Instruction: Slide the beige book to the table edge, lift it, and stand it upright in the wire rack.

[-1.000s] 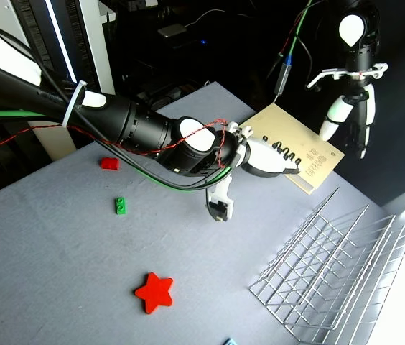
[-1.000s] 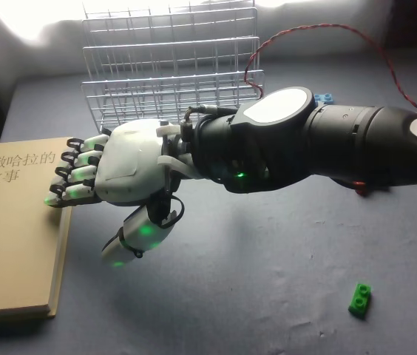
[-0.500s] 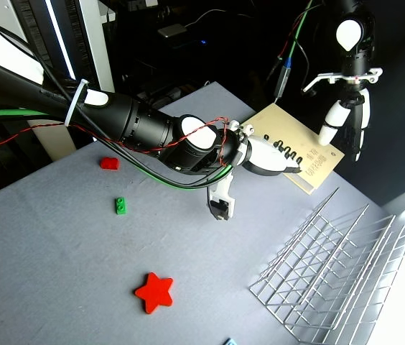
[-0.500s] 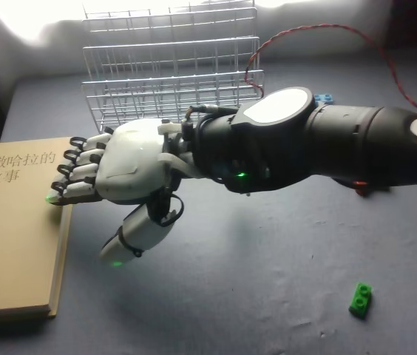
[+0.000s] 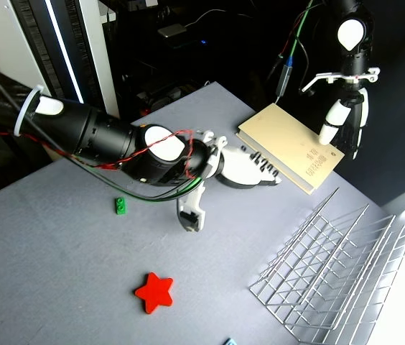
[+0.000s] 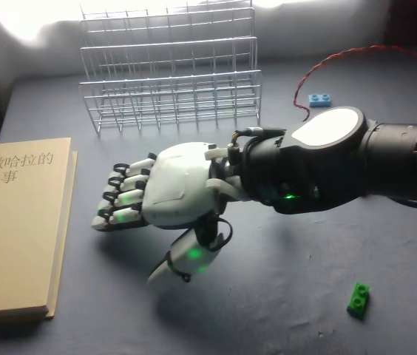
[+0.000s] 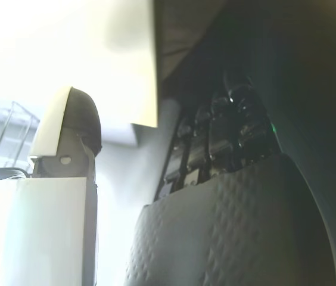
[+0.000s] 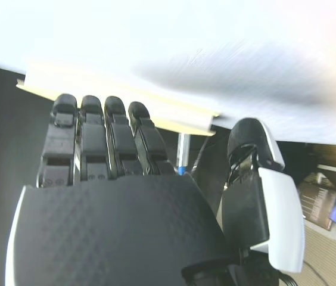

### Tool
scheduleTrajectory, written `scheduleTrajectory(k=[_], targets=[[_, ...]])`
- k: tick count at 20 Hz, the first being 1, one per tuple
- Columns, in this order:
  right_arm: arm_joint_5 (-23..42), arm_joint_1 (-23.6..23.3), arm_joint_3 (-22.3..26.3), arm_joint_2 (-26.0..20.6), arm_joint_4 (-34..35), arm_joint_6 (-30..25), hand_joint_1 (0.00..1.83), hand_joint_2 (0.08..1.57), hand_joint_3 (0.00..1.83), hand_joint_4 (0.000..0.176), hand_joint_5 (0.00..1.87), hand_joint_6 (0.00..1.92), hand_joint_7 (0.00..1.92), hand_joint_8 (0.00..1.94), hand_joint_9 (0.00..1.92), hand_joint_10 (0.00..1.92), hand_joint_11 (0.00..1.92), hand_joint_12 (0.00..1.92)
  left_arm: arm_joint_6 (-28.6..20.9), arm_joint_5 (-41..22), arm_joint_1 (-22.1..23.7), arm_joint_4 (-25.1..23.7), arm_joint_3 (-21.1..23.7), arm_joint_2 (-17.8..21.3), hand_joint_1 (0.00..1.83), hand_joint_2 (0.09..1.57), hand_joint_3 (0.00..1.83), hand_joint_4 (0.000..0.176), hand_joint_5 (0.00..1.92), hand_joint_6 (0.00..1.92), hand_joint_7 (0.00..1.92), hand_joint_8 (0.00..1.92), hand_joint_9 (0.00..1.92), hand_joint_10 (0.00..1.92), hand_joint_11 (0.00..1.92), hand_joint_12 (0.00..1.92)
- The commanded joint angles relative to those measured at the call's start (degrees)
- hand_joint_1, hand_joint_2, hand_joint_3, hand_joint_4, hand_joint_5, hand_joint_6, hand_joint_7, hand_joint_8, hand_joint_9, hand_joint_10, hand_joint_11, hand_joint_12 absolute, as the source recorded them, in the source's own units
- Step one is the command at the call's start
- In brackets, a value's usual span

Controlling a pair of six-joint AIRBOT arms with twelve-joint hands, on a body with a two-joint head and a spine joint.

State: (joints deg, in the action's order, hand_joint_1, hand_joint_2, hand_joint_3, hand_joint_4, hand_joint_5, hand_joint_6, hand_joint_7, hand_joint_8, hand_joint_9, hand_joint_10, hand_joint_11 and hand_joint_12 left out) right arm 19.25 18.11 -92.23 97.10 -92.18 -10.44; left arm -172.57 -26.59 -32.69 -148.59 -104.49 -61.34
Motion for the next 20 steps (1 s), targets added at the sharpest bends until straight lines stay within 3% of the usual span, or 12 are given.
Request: scheduleTrajectory(k=[1, 11, 20], targets=[[1.2, -0.2, 0.3, 0.7, 2.1, 0.1, 0.00, 1.15, 0.00, 0.000, 0.01, 0.00, 0.00, 0.00, 0.00, 0.00, 0.00, 0.00, -0.3, 3.3, -0.4, 1.1, -0.5, 0.5, 1.04, 1.18, 0.00, 0.000, 0.00, 0.00, 0.01, 0.00, 0.04, 0.00, 0.00, 0.44], [0.7, -0.3, -6.8, 8.6, 2.2, 2.7, 0.00, 1.15, 0.00, 0.000, 0.00, 0.00, 0.00, 0.00, 0.00, 0.00, 0.00, 0.00, -0.3, 3.9, -0.4, 3.8, -4.2, -1.8, 1.05, 1.18, 0.00, 0.000, 0.00, 0.00, 0.04, 0.00, 0.05, 0.01, 0.00, 0.48], [1.0, -0.9, -9.8, 9.9, 2.2, 3.4, 0.00, 1.15, 0.00, 0.000, 0.01, 0.00, 0.00, 0.00, 0.00, 0.00, 0.00, 0.00, -0.3, 3.5, 0.8, 4.0, -6.3, -3.1, 0.97, 1.23, 0.01, 0.000, 0.00, 0.00, 0.04, 0.00, 0.05, 0.00, 0.00, 0.42]])
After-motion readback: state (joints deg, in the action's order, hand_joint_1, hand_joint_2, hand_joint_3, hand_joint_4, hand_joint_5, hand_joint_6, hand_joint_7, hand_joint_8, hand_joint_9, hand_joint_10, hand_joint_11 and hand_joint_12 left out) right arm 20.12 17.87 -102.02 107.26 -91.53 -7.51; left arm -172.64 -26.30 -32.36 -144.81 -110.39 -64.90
